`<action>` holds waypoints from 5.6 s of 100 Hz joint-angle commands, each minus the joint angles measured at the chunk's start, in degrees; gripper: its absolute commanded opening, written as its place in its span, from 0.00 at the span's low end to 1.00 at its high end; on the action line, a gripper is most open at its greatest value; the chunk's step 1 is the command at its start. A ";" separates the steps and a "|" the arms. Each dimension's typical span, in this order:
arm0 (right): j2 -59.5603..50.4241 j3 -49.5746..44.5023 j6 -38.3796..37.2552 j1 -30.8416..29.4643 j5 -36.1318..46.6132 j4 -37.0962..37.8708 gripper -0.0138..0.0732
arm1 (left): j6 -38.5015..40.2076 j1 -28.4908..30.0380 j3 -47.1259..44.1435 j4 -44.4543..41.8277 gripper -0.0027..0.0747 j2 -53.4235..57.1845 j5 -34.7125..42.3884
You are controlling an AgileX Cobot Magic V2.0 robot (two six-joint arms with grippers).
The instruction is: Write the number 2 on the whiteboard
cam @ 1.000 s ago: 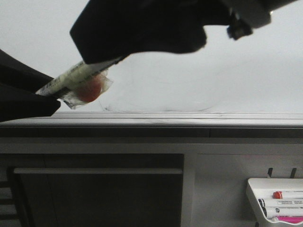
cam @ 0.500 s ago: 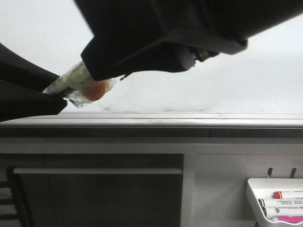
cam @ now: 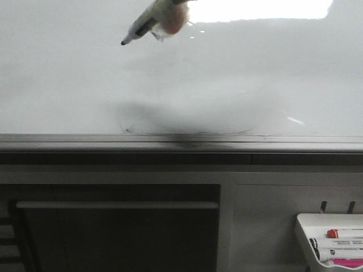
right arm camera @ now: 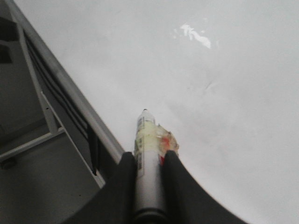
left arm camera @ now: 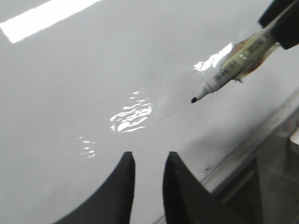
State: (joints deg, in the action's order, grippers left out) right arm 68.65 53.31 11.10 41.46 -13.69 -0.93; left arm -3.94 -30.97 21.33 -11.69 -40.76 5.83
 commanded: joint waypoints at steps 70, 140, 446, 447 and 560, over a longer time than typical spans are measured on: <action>4.98 10.08 0.35 -9.80 -10.05 3.93 0.10 | 0.64 4.73 2.02 5.31 0.01 0.43 7.85; 3.51 2.60 -2.28 -9.66 -11.90 6.07 0.10 | 0.64 4.73 2.02 5.31 0.01 0.43 7.85; 0.64 15.56 0.79 0.83 -14.92 9.15 0.83 | 1.04 -0.59 18.60 38.52 0.52 -36.50 2.48; 0.64 15.56 0.79 0.83 -14.92 9.15 0.83 | 1.04 -0.59 18.60 38.52 0.53 -36.50 2.48; -52.82 -29.36 -1.27 0.69 3.37 9.59 0.09 | 0.35 -3.31 -4.83 14.94 0.01 29.45 -1.72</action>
State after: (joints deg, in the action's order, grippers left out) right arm 19.31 25.97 9.90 42.39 -16.09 7.88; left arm -3.72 -33.81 16.31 3.87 -14.17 0.00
